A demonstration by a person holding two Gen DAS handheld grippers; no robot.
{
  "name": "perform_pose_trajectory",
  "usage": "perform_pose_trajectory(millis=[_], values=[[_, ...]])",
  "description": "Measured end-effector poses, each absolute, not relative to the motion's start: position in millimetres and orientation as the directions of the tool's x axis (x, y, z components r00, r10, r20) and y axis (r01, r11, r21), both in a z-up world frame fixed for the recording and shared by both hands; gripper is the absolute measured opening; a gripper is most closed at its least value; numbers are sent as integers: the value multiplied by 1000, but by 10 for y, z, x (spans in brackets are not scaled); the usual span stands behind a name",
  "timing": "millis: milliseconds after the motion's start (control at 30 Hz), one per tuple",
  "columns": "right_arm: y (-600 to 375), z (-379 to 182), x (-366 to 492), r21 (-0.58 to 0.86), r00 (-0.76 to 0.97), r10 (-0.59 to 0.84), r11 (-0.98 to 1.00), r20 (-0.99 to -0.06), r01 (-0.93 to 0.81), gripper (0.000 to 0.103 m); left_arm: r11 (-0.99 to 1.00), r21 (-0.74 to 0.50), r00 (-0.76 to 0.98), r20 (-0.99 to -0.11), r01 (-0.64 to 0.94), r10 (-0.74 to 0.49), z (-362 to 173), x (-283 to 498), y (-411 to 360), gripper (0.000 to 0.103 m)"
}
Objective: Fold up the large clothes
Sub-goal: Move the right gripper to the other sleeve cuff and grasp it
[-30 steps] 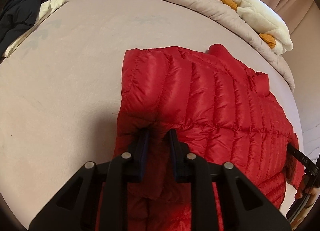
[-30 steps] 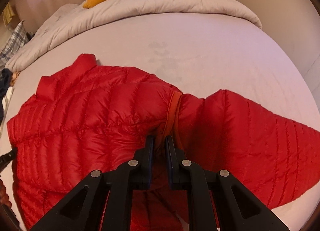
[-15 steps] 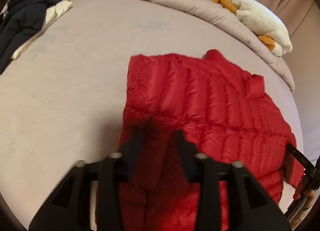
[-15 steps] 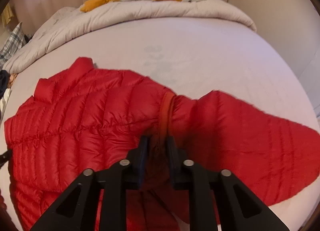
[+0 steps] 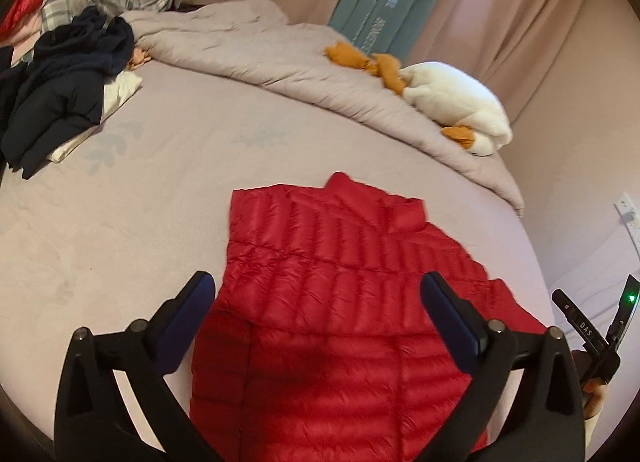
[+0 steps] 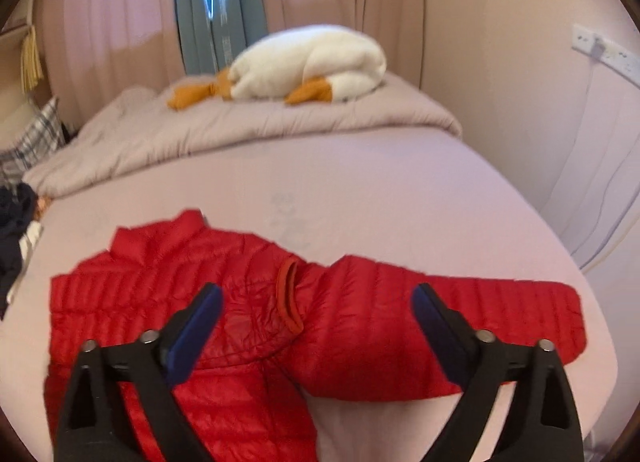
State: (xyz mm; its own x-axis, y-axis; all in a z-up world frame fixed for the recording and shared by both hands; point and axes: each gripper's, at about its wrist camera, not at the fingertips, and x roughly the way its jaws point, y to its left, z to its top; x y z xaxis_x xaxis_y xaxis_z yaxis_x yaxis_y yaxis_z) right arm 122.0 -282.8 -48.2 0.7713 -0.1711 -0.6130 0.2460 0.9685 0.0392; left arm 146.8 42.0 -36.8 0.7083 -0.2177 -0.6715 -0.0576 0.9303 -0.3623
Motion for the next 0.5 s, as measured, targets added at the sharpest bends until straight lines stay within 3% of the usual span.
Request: perform_pose_trajectory(millis=[233,500], values=[[-3005,-310,721,98,817,-198,950,-542,295,102,925,-379,700,-667,-25,-255,-380,1116,304,103],[-3653,-602,271,238,787,-271,854,-554,462,102,932,-361,642,-708,28,-293,-727,935,105,103]])
